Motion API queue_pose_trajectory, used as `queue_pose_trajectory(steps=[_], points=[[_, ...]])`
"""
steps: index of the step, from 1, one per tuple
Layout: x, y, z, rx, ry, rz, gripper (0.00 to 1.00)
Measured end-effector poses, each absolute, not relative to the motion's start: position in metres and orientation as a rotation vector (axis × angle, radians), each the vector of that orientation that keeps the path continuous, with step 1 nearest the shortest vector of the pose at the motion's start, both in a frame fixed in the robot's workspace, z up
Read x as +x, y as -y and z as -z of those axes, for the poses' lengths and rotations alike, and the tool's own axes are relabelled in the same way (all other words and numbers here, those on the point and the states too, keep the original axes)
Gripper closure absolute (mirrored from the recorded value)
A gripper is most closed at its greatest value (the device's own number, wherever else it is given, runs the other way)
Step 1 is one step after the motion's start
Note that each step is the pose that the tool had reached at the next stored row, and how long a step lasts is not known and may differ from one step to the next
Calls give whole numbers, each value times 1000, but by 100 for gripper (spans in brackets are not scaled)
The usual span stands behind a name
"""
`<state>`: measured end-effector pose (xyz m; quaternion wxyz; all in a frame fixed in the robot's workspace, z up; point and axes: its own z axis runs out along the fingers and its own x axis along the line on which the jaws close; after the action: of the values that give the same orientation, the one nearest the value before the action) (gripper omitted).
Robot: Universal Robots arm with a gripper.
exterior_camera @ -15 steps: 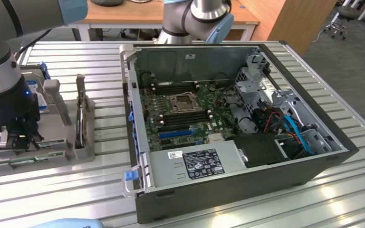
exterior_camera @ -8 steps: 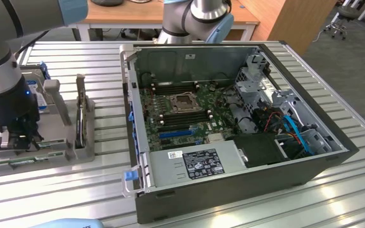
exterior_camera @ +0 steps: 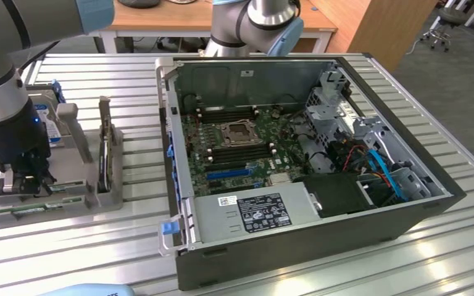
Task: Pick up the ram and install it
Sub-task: 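Pick up the ram and move it above insertion slot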
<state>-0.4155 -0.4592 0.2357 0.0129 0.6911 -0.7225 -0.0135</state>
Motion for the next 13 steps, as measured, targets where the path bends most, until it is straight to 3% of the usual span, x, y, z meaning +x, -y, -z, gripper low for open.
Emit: queue_pose_trajectory(steps=[13], points=[[-416,462,-236,2171,2234,42,71]])
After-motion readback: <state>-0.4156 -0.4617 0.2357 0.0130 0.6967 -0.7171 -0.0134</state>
